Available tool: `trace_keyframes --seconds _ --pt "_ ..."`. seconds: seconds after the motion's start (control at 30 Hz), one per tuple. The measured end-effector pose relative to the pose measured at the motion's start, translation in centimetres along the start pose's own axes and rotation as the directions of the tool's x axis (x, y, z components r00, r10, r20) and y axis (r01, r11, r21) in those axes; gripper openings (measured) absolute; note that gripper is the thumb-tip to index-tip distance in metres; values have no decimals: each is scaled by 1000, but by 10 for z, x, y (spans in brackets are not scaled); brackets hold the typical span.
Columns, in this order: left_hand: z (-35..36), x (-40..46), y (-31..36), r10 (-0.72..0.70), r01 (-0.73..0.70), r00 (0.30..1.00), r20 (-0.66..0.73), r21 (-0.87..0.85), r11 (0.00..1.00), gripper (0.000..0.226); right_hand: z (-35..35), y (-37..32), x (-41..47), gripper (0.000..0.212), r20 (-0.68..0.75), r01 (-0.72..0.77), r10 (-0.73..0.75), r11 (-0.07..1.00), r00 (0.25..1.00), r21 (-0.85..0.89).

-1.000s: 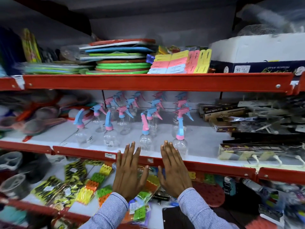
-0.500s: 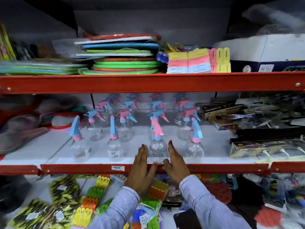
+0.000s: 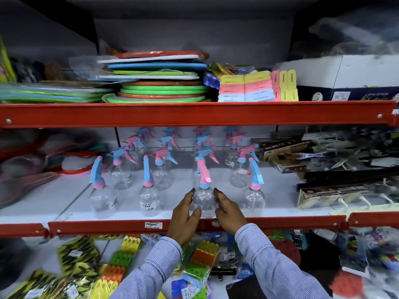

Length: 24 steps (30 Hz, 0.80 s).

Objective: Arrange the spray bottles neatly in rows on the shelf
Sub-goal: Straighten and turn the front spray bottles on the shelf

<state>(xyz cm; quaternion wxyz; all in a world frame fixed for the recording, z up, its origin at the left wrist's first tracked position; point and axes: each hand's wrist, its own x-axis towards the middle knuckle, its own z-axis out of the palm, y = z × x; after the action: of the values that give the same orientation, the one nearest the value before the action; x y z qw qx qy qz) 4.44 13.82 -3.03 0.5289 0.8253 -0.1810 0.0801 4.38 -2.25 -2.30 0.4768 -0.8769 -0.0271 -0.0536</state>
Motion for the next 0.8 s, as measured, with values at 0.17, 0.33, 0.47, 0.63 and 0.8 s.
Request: trace_keyframes --seconds 0.17,0.33,0.47,0.63,0.8 --pt "-1 -5 0 30 -30 999 -11 34 999 60 3 5 -7 66 4 40 -40 999 999 -12" --pt "-3 -11 0 65 -64 998 -4 92 994 63 2 5 -14 66 10 59 -59 997 998 -41" --pt "-8 -23 -10 119 -116 993 -1 233 966 70 5 4 -31 71 -30 146 -152 979 988 -144" --pt "-21 -57 -19 261 -169 964 -54 633 755 67 27 12 -59 68 -99 295 -386 826 917 -481" --pt "-45 -79 -16 215 -43 967 -135 748 663 73 52 4 -62 67 -24 403 -521 689 853 -602"
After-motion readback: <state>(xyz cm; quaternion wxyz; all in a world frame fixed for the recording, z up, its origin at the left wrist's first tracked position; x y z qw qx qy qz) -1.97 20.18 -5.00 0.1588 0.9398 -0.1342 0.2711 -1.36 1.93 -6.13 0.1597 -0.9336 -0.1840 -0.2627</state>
